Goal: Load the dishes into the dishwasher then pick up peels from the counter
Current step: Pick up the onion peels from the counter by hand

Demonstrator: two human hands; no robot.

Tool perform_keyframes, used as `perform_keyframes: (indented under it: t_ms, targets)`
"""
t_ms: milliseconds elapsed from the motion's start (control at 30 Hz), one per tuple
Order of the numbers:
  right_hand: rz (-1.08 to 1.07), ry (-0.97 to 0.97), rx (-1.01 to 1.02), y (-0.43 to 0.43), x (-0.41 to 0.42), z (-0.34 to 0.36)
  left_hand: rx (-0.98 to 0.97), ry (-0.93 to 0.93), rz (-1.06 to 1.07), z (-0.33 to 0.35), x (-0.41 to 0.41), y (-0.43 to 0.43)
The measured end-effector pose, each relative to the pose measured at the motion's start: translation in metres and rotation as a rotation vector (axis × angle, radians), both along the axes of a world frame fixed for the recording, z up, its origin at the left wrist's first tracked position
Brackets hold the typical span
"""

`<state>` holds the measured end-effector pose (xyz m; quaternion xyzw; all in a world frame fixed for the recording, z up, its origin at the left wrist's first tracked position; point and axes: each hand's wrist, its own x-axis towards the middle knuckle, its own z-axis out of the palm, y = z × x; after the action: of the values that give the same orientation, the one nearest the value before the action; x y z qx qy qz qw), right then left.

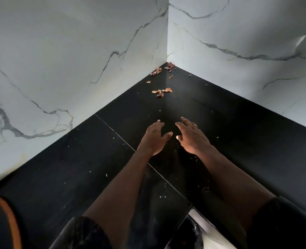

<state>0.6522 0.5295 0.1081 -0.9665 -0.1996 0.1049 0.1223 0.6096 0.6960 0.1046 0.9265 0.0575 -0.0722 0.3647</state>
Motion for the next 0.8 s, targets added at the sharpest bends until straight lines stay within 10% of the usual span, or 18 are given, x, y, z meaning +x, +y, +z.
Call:
perform_keyframes:
  t_ms: [400, 800]
  targets:
    - [0.042, 0.025, 0.085, 0.024, 0.147, -0.031, -1.593, -0.019, 0.820, -0.038, 0.113, -0.011]
    - [0.197, -0.136, 0.111, 0.071, 0.273, -0.048, -1.859, -0.020, 0.856, -0.066, 0.171, -0.011]
